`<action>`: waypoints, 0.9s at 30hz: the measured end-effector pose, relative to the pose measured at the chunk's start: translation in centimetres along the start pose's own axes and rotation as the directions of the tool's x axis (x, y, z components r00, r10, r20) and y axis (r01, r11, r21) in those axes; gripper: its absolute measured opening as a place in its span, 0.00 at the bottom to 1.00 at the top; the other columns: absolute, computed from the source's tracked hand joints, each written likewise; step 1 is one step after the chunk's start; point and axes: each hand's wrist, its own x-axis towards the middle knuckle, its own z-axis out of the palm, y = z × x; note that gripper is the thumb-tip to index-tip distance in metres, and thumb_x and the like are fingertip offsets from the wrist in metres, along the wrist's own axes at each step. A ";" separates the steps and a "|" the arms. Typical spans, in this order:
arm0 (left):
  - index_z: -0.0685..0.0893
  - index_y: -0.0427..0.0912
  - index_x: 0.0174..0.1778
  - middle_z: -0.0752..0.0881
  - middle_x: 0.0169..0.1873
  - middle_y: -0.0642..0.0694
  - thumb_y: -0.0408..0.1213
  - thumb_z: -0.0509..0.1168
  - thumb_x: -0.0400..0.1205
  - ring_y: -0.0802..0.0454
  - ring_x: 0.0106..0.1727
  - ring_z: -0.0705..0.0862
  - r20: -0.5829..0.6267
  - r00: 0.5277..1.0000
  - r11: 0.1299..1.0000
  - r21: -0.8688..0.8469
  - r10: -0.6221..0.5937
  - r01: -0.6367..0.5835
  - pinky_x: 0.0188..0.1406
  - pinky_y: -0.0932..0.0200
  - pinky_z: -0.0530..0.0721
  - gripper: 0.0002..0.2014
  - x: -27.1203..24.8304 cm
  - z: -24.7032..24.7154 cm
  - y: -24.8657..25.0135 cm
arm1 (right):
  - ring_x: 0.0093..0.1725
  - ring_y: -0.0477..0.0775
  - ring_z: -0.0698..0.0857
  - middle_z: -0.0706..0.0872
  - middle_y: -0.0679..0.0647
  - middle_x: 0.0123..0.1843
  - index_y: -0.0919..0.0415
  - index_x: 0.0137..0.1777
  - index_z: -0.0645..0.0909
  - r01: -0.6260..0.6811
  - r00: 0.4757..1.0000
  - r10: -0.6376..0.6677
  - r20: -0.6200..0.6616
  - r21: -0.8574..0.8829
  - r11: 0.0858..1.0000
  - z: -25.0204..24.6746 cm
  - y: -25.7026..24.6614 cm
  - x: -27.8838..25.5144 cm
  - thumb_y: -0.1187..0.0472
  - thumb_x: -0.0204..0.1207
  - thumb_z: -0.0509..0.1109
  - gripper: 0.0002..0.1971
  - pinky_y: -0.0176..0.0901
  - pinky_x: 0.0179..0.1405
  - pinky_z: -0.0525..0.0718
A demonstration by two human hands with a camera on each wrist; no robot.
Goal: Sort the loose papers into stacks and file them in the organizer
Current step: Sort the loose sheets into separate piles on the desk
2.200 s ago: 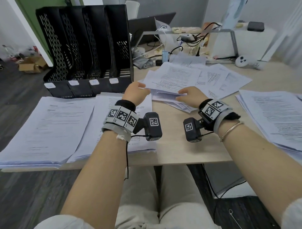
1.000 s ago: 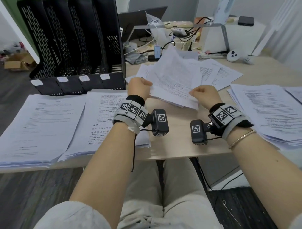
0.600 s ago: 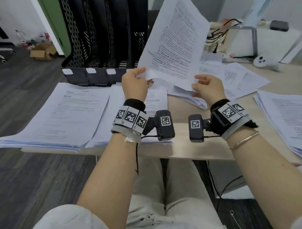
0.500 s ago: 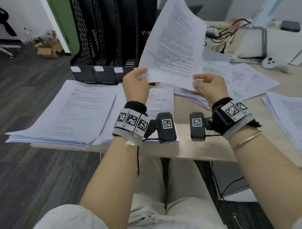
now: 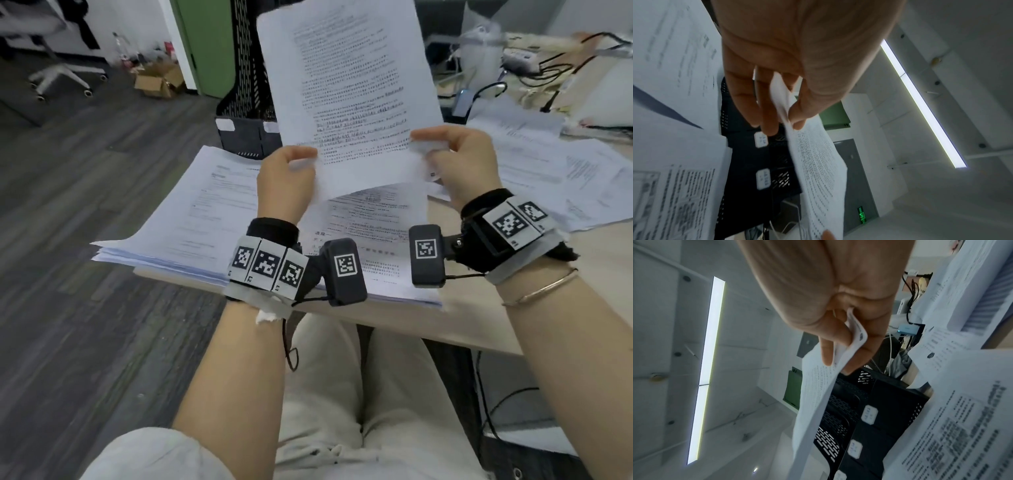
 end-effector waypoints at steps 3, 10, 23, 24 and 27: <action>0.85 0.43 0.57 0.82 0.58 0.50 0.19 0.52 0.75 0.60 0.58 0.77 -0.038 0.999 1.000 0.024 -0.004 0.005 0.59 0.66 0.78 0.24 0.5 -1.2 -0.4 | 0.52 0.66 0.87 0.88 0.52 0.55 0.46 0.42 0.88 0.010 0.999 -0.010 0.050 -0.004 1.000 0.9 -0.2 -0.1 0.78 0.68 0.57 0.26 0.64 0.52 0.86; 0.82 0.39 0.63 0.82 0.62 0.43 0.17 0.48 0.70 0.48 0.64 0.79 -0.195 0.981 0.999 0.033 -0.004 0.010 0.66 0.54 0.79 0.30 1.7 -3.5 -1.7 | 0.36 0.48 0.87 0.83 0.58 0.48 0.58 0.55 0.85 -0.023 0.968 0.004 0.249 0.075 0.997 1.6 -0.5 -0.4 0.73 0.77 0.64 0.14 0.42 0.37 0.89; 0.79 0.39 0.66 0.79 0.66 0.45 0.14 0.48 0.71 0.51 0.70 0.74 -0.029 0.997 0.997 0.041 0.066 -0.064 0.72 0.53 0.73 0.31 -0.9 1.1 0.2 | 0.49 0.55 0.87 0.85 0.60 0.61 0.57 0.52 0.85 -0.123 0.980 0.116 0.163 0.035 0.992 -1.1 1.1 -0.4 0.79 0.74 0.58 0.20 0.42 0.33 0.89; 0.78 0.39 0.67 0.78 0.67 0.45 0.14 0.48 0.71 0.51 0.70 0.74 0.001 0.997 0.996 0.042 0.077 -0.077 0.72 0.52 0.73 0.31 -1.2 1.6 0.5 | 0.50 0.55 0.87 0.85 0.60 0.62 0.55 0.50 0.86 -0.121 0.985 0.116 0.130 0.034 0.992 -1.7 1.4 -0.4 0.78 0.74 0.58 0.21 0.44 0.35 0.90; 0.77 0.40 0.68 0.76 0.68 0.46 0.15 0.49 0.72 0.51 0.71 0.73 0.095 0.991 0.993 0.063 0.091 -0.097 0.72 0.53 0.73 0.31 -2.1 3.2 1.2 | 0.48 0.54 0.88 0.86 0.60 0.60 0.55 0.48 0.86 -0.133 0.990 0.130 0.058 0.053 0.990 -3.8 2.0 -0.8 0.77 0.74 0.61 0.19 0.46 0.35 0.90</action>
